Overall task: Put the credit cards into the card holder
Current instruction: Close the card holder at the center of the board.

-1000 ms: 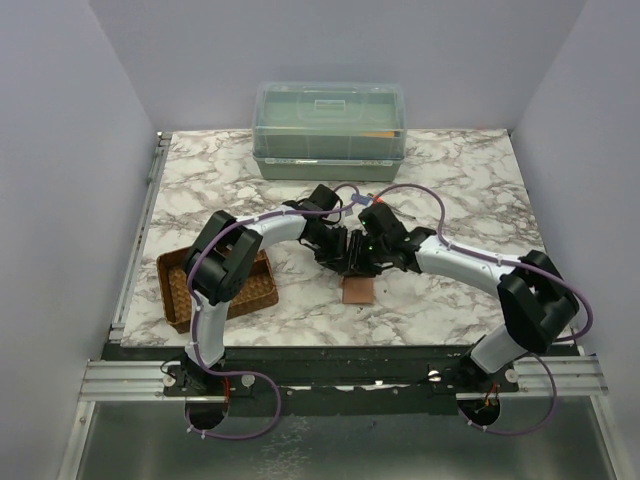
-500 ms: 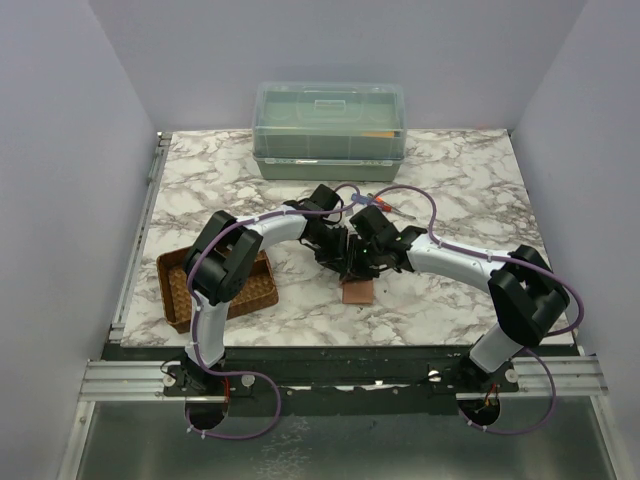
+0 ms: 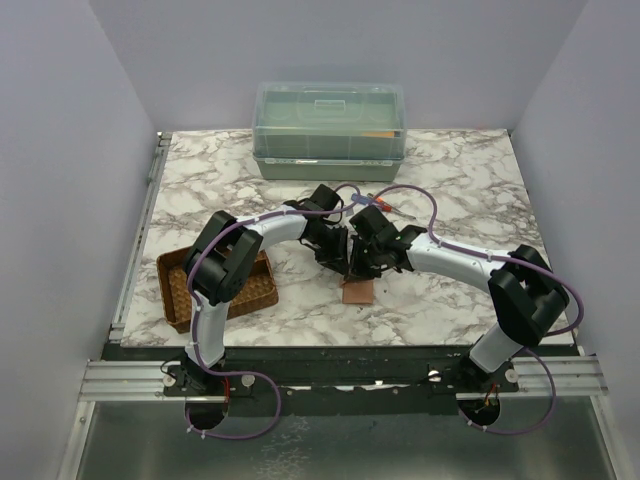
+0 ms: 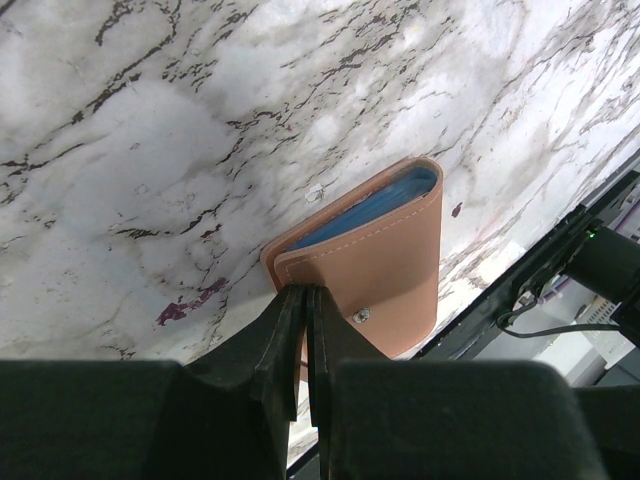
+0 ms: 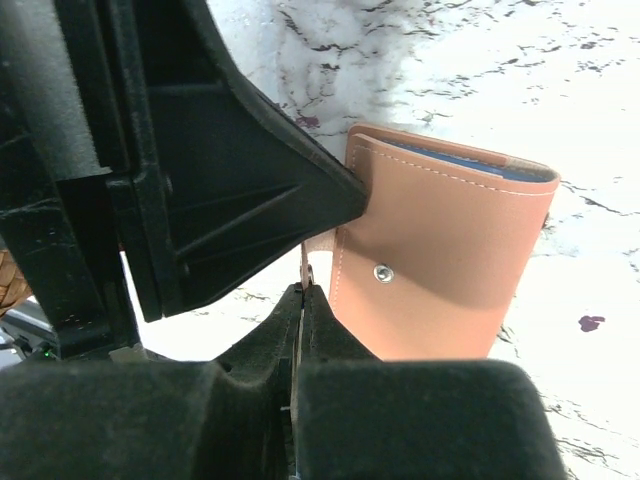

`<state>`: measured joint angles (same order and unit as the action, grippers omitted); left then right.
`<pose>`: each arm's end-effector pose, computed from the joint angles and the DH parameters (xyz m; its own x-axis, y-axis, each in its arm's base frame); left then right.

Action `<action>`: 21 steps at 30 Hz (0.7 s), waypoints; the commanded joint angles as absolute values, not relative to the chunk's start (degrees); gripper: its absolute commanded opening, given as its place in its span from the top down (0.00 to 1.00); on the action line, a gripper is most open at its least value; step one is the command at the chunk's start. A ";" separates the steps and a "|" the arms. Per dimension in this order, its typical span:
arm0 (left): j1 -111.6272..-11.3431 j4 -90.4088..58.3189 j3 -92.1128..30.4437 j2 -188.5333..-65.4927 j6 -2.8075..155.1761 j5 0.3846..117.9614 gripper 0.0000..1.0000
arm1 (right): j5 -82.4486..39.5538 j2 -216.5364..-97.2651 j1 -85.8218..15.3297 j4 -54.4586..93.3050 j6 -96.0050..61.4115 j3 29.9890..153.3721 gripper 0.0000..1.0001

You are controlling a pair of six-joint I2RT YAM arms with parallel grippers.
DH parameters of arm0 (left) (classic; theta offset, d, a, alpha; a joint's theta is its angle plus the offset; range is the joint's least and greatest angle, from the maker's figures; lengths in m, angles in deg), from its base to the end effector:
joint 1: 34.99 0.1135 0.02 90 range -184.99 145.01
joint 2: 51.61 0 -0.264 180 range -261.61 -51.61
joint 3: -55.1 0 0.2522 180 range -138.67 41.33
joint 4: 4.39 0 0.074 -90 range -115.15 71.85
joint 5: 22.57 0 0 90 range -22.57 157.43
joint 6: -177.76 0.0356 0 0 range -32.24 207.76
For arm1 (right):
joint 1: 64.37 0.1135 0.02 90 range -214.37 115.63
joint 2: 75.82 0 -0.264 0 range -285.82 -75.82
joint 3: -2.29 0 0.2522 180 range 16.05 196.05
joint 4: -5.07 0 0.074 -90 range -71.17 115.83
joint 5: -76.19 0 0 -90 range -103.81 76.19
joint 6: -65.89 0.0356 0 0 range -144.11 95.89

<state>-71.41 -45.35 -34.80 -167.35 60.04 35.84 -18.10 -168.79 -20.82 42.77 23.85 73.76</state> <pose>0.3130 -0.2541 0.1455 -0.9672 0.2212 -0.1248 0.2506 0.7522 -0.6095 0.2333 0.2254 0.1907 -0.9478 0.1209 -0.2952 -0.0163 0.9058 0.4233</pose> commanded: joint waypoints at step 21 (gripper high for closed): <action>-72.05 -47.02 -35.31 -167.44 62.00 40.10 0.87 | -11.85 -169.92 -21.28 48.93 24.89 73.47 1.00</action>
<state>-71.50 -45.70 -35.00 -167.35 60.43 36.21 -14.19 -168.83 -20.95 47.25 24.40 73.76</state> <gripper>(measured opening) 0.129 0.005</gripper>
